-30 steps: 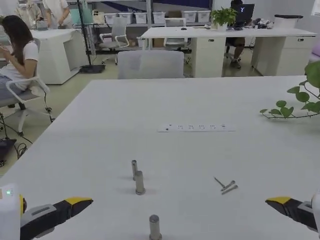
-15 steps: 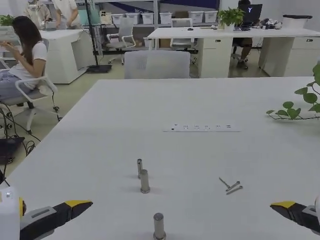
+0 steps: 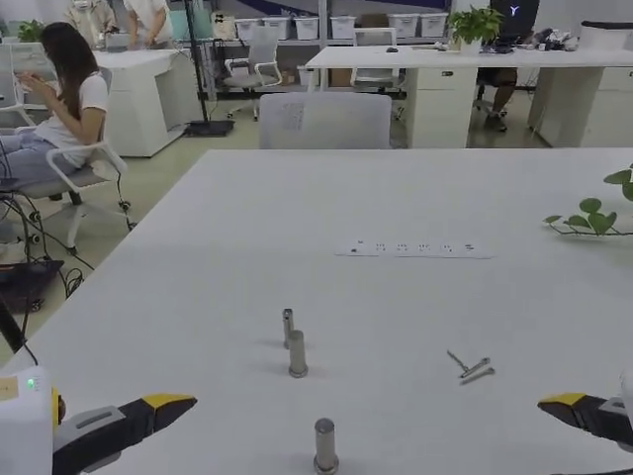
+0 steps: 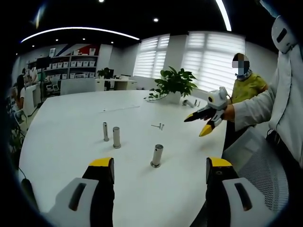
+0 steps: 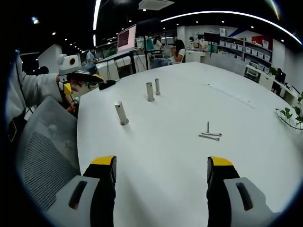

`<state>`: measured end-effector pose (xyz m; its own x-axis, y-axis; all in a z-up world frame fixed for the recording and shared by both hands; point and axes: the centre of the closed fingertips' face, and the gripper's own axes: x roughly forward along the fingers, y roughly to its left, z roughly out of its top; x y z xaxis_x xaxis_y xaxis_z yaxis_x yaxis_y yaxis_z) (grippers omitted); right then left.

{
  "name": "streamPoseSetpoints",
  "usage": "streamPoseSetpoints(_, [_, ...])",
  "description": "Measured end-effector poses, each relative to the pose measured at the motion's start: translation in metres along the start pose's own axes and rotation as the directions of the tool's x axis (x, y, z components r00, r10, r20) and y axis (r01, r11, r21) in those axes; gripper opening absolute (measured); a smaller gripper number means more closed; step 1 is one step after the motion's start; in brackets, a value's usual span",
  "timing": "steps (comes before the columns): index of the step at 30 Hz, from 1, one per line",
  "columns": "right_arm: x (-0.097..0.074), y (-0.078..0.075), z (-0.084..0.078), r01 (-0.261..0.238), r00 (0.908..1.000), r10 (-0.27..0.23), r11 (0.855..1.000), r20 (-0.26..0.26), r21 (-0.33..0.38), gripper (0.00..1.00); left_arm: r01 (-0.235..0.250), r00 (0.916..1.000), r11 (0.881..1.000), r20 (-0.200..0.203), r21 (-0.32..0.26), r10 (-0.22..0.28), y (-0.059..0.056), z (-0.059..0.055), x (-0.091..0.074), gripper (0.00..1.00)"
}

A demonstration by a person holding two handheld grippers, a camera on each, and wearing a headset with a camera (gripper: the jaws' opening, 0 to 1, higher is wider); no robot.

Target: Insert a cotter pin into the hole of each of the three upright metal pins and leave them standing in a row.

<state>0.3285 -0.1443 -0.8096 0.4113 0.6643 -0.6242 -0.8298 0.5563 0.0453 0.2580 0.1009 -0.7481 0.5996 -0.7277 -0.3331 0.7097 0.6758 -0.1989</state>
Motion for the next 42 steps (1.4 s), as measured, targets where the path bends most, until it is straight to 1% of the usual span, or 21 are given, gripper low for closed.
streamPoseSetpoints(2, [0.002, -0.008, 0.003, -0.007, 1.0, 0.007, 0.999, -0.001, -0.053, 0.73, 0.001, 1.0, 1.0, 0.002, -0.002, -0.001, -0.001, 0.0, 0.0, 0.79])
streamPoseSetpoints(4, [0.003, -0.012, 0.006, -0.014, 0.9999, 0.014, 0.998, -0.007, -0.059, 0.68, 0.002, 0.9999, 1.0, 0.011, -0.001, -0.002, -0.001, 0.001, -0.001, 0.78])
streamPoseSetpoints(6, [0.006, -0.023, 0.008, -0.011, 0.9996, 0.009, 0.997, -0.025, -0.083, 0.66, 0.003, 0.9999, 1.0, 0.01, -0.005, -0.003, -0.002, 0.0, -0.001, 0.79])
streamPoseSetpoints(7, [0.006, -0.026, 0.009, -0.013, 0.9993, 0.009, 0.995, -0.037, -0.102, 0.64, 0.002, 0.9999, 1.0, 0.01, -0.003, -0.002, -0.002, 0.0, -0.001, 0.79])
streamPoseSetpoints(12, [0.012, -0.044, 0.01, -0.024, 0.9962, 0.012, 0.989, -0.087, -0.149, 0.58, 0.004, 1.0, 1.0, 0.002, 0.002, -0.004, -0.001, -0.003, -0.002, 0.79])
streamPoseSetpoints(15, [0.015, -0.05, 0.01, -0.04, 0.9932, 0.021, 0.984, -0.114, -0.171, 0.54, 0.006, 1.0, 1.0, 0.003, 0.006, -0.006, 0.0, -0.002, -0.003, 0.78])
streamPoseSetpoints(17, [0.018, -0.054, 0.01, -0.054, 0.9915, 0.028, 0.978, -0.127, -0.201, 0.5, 0.009, 1.0, 1.0, 0.003, 0.012, -0.009, 0.0, -0.003, -0.003, 0.77])
streamPoseSetpoints(20, [0.022, -0.059, 0.01, -0.064, 0.9887, 0.033, 0.975, -0.146, -0.213, 0.48, 0.013, 0.9999, 1.0, -0.001, 0.011, -0.013, 0.001, -0.004, -0.002, 0.77])
streamPoseSetpoints(21, [0.024, -0.062, 0.01, -0.073, 0.9867, 0.037, 0.971, -0.158, -0.228, 0.47, 0.016, 0.9999, 1.0, -0.004, 0.015, -0.016, 0.001, -0.005, -0.001, 0.77])
streamPoseSetpoints(23, [0.027, -0.066, 0.011, -0.084, 0.9841, 0.043, 0.968, -0.172, -0.236, 0.46, 0.017, 0.9998, 1.0, -0.005, 0.023, -0.017, 0.002, -0.005, 0.0, 0.77])
streamPoseSetpoints(25, [0.029, -0.069, 0.011, -0.093, 0.9817, 0.044, 0.959, -0.185, -0.267, 0.43, 0.018, 0.9998, 0.999, -0.004, 0.027, -0.018, 0.002, -0.006, 0.001, 0.76])
streamPoseSetpoints(26, [0.03, -0.071, 0.011, -0.099, 0.9787, 0.043, 0.956, -0.201, -0.278, 0.4, 0.018, 0.9998, 1.0, -0.003, 0.025, -0.018, 0.003, -0.006, 0.001, 0.76])
streamPoseSetpoints(29, [0.034, -0.077, 0.013, -0.116, 0.974, 0.048, 0.945, -0.221, -0.305, 0.35, 0.018, 0.9998, 1.0, -0.004, 0.022, -0.017, 0.003, -0.008, 0.002, 0.76])
streamPoseSetpoints(30, [0.036, -0.079, 0.014, -0.127, 0.97, 0.051, 0.941, -0.237, -0.315, 0.33, 0.017, 0.9998, 1.0, -0.004, 0.02, -0.017, 0.003, -0.008, 0.001, 0.76])
streamPoseSetpoints(31, [0.037, -0.08, 0.015, -0.131, 0.9694, 0.052, 0.936, -0.24, -0.326, 0.32, 0.017, 0.9999, 1.0, -0.003, 0.019, -0.017, 0.003, -0.008, 0.001, 0.76])
streamPoseSetpoints(32, [0.039, -0.082, 0.015, -0.14, 0.9662, 0.053, 0.929, -0.252, -0.343, 0.3, 0.015, 0.9999, 1.0, -0.003, 0.02, -0.015, 0.003, -0.008, 0.001, 0.76])
streamPoseSetpoints(33, [0.039, -0.083, 0.015, -0.143, 0.9649, 0.053, 0.926, -0.257, -0.348, 0.29, 0.013, 0.9999, 1.0, -0.004, 0.019, -0.013, 0.003, -0.008, 0.001, 0.76])
streamPoseSetpoints(34, [0.041, -0.084, 0.016, -0.157, 0.9608, 0.056, 0.916, -0.271, -0.368, 0.27, 0.013, 0.9999, 1.0, -0.005, 0.017, -0.012, 0.003, -0.009, 0.0, 0.76])
streamPoseSetpoints(36, [0.045, -0.087, 0.016, -0.172, 0.9561, 0.058, 0.904, -0.287, -0.39, 0.25, 0.01, 0.9999, 1.0, -0.008, 0.016, -0.01, 0.004, -0.01, -0.001, 0.76])
streamPoseSetpoints(37, [0.046, -0.088, 0.016, -0.181, 0.9532, 0.062, 0.901, -0.296, -0.394, 0.23, 0.009, 0.9999, 1.0, -0.01, 0.016, -0.009, 0.004, -0.01, -0.001, 0.76])
streamPoseSetpoints(42, [0.054, -0.092, 0.016, -0.223, 0.9383, 0.07, 0.871, -0.339, -0.438, 0.19, 0.001, 0.9999, 1.0, -0.01, 0.013, -0.001, 0.005, -0.011, -0.004, 0.75])
